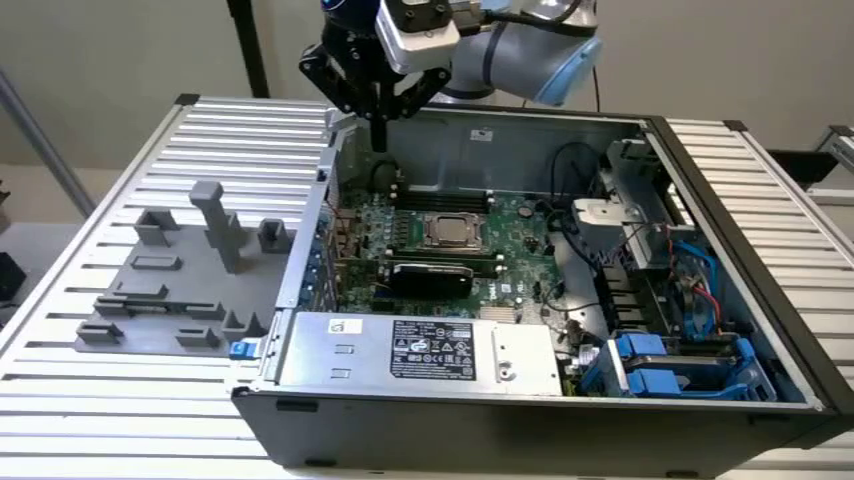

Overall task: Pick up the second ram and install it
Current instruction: 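Reach for the second ram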

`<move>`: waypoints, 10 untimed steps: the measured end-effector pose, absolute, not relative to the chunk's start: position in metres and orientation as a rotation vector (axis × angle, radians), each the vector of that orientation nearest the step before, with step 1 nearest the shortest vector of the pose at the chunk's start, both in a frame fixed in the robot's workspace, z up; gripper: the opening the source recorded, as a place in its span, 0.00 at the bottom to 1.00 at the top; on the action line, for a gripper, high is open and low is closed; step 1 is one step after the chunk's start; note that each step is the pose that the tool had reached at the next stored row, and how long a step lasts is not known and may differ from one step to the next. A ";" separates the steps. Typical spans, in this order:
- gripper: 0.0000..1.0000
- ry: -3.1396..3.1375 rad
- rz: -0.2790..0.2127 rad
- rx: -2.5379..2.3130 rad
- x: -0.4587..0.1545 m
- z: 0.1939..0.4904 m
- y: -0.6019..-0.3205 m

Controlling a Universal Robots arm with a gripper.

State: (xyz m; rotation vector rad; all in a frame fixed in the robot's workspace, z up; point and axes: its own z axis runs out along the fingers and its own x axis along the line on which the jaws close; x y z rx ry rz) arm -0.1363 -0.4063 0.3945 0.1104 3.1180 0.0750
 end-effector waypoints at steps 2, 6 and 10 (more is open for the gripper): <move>0.00 3.118 0.075 0.111 -0.145 0.395 -0.410; 0.00 3.117 0.075 0.110 -0.163 0.395 -0.417; 0.00 3.116 0.075 0.110 -0.181 0.395 -0.422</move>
